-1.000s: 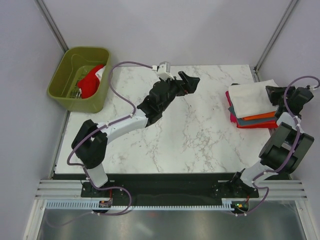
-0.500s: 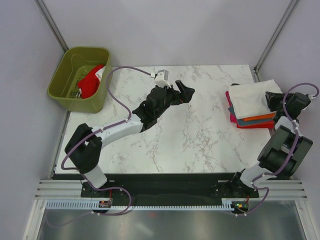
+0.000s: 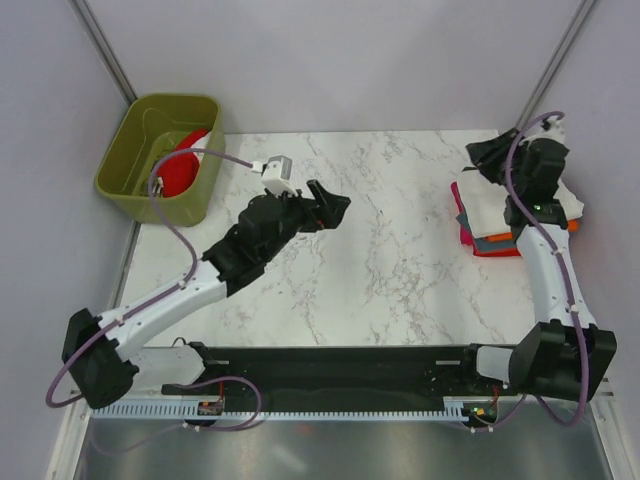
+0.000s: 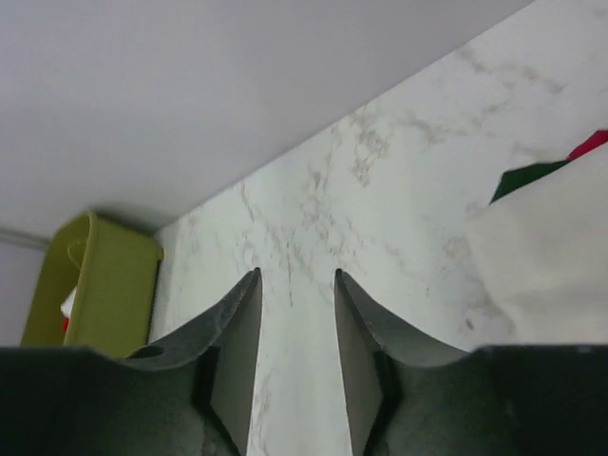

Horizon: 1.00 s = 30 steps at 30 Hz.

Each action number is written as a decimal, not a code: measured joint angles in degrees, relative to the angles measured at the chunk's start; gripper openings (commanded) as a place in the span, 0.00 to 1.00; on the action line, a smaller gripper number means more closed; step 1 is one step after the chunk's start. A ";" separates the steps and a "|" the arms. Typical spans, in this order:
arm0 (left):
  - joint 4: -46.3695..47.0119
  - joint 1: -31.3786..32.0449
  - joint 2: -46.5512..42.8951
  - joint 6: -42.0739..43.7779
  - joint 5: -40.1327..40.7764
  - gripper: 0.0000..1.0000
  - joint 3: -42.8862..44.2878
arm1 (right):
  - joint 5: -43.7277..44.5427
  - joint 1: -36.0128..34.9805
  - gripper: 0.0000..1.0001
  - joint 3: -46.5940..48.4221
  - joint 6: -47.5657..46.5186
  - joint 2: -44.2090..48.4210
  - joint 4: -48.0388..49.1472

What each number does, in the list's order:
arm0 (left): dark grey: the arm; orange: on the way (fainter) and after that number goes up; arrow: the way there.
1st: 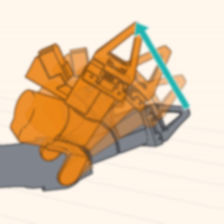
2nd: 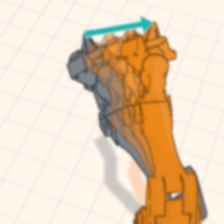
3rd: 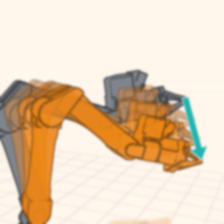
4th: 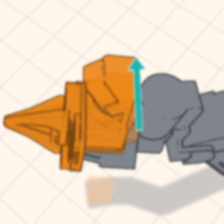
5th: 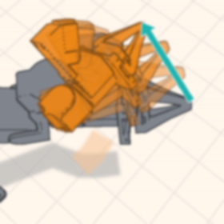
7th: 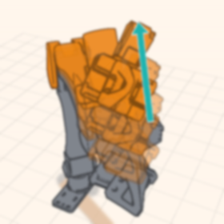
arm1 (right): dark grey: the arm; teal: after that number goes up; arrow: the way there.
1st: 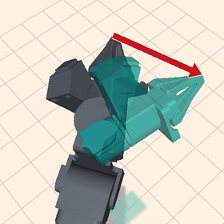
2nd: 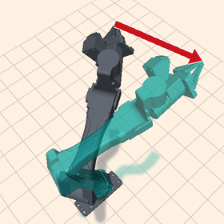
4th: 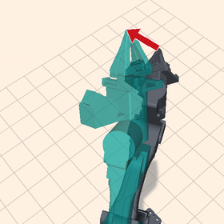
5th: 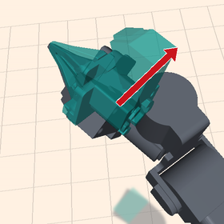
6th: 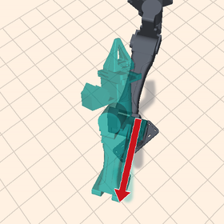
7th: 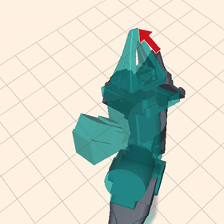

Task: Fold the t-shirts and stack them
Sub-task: Reset both grippers

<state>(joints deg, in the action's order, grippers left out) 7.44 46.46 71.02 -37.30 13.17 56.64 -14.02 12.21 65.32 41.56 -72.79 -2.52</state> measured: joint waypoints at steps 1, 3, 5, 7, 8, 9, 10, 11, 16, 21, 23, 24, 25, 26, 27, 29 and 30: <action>-1.03 0.00 -2.56 0.33 0.48 1.00 -1.29 | 0.57 -3.10 0.48 -0.63 -1.92 0.52 -1.18; -3.30 -0.04 -7.28 0.81 1.81 1.00 -4.26 | 1.53 -8.55 0.64 -3.32 -5.29 2.49 -2.86; -4.81 -0.11 -11.63 1.07 3.23 1.00 -8.28 | 2.93 -13.97 0.88 -6.40 -8.09 5.07 -4.09; -5.73 -0.20 -14.60 1.46 3.69 1.00 -12.39 | 6.03 -20.22 0.98 -10.43 -11.32 8.48 -4.74; -6.16 -0.20 -15.50 1.77 3.69 1.00 -14.05 | 8.09 -23.21 0.98 -11.93 -12.94 9.92 -4.90; -6.86 -0.20 -16.48 2.40 3.50 1.00 -16.04 | 10.40 -26.75 0.98 -14.01 -14.62 11.74 -5.01; -7.15 -0.20 -17.68 3.13 3.23 1.00 -18.21 | 12.83 -30.16 0.98 -15.72 -16.04 13.31 -5.07; -7.65 -0.20 -19.06 3.87 3.10 1.00 -20.46 | 15.23 -33.16 0.98 -17.27 -17.35 14.64 -5.22; -7.89 -0.22 -28.44 7.32 3.02 1.00 -30.36 | 27.54 -42.38 0.98 -24.00 -20.35 18.03 -5.29; -7.21 -0.22 -36.48 10.71 3.43 0.99 -37.16 | 35.30 -48.41 0.98 -34.88 -20.06 24.68 -3.30; -6.88 -0.22 -39.95 11.74 4.09 1.00 -40.65 | 37.33 -48.81 0.98 -38.82 -19.15 27.54 -2.27; -6.93 -0.22 -41.40 11.87 4.44 1.00 -42.14 | 38.36 -48.81 0.98 -40.37 -18.71 28.44 -1.92; -7.02 -0.22 -43.23 11.91 4.72 1.00 -43.80 | 39.08 -48.81 0.98 -41.83 -18.14 28.96 -0.98; -7.28 -0.22 -44.94 11.93 4.79 1.00 -45.09 | 39.67 -48.81 0.98 -43.34 -17.57 29.27 0.52; -7.41 -0.22 -45.92 11.93 4.83 1.00 -45.75 | 39.95 -48.81 0.98 -44.96 -17.09 29.49 1.66; -7.30 -0.22 -48.09 11.96 5.09 1.00 -46.66 | 39.85 -48.81 0.98 -46.84 -16.57 29.59 1.97; -7.28 -0.22 -48.96 11.96 5.44 1.00 -46.93 | 39.85 -48.81 0.98 -47.43 -16.28 29.62 2.03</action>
<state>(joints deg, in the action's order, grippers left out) 0.16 46.24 22.06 -25.34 18.61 9.72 25.82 -36.60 17.89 25.28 -43.18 -0.49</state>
